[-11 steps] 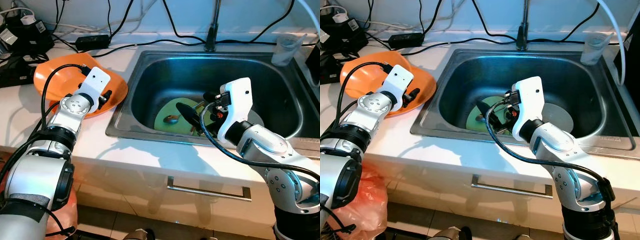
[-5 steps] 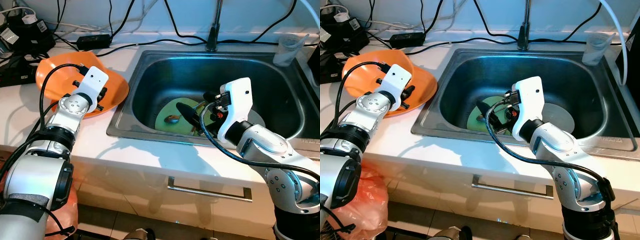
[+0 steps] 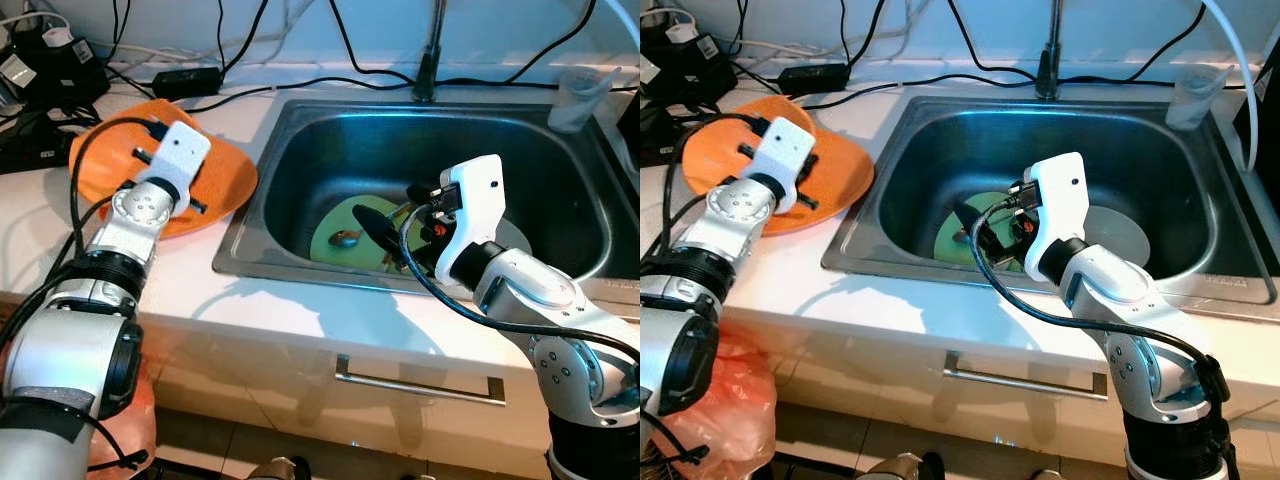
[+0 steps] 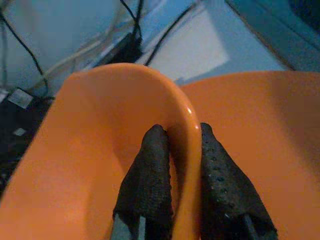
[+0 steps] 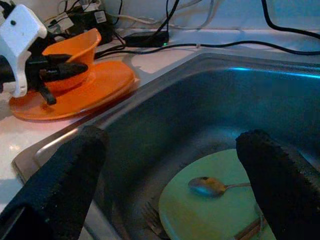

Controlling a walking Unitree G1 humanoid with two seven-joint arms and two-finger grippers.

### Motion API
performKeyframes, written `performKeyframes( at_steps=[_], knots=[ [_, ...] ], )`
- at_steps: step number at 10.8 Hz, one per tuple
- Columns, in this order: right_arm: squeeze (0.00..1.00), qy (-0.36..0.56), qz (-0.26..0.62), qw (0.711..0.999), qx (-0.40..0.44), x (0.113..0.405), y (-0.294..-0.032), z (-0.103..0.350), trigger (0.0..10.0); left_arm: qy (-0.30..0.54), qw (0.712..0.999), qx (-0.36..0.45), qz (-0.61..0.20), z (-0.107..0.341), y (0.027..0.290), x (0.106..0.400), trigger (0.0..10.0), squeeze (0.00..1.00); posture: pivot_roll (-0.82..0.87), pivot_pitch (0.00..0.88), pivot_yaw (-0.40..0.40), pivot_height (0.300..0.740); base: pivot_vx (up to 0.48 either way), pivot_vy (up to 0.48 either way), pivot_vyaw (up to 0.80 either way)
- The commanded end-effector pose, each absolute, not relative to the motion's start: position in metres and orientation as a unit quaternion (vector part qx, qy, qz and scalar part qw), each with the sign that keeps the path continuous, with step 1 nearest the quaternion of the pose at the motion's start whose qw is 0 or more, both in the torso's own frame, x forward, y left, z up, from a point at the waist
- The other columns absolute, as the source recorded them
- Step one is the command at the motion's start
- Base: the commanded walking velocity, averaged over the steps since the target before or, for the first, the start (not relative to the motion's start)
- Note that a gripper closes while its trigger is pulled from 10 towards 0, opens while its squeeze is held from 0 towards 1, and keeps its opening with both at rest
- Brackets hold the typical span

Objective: Kitchen organization

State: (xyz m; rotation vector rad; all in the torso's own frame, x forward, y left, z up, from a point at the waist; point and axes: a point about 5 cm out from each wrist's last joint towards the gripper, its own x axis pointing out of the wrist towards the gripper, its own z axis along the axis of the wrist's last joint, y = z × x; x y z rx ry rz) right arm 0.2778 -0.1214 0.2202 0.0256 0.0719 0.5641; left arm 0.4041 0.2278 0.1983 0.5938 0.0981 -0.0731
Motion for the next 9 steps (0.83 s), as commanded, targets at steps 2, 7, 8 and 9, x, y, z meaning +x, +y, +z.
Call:
performKeyframes(
  at_steps=[2,7,8,9],
  knots=[
    [0.0,0.024,0.282,0.959,0.011,0.278,-0.12,0.226,10.0,0.053,0.958,0.281,-0.029,0.196,0.231,0.403,0.0,0.0,-0.03,0.077,0.119,0.74,0.0,0.0,0.0],
    [0.0,0.022,0.284,0.959,0.009,0.279,-0.119,0.227,10.0,-0.027,0.955,0.293,-0.027,0.219,0.219,0.408,0.0,0.0,-0.03,0.069,0.116,0.74,0.0,0.0,0.0],
    [0.0,0.022,0.282,0.959,0.008,0.279,-0.12,0.227,10.0,-0.043,0.954,0.294,-0.028,0.223,0.215,0.408,0.0,0.0,-0.03,0.069,0.116,0.74,0.0,0.0,0.0],
    [0.0,0.021,0.268,0.963,0.002,0.281,-0.125,0.228,10.0,-0.087,0.952,0.292,-0.031,0.235,0.204,0.41,0.0,0.0,-0.03,0.067,0.116,0.74,0.0,0.0,0.0]
  ],
)
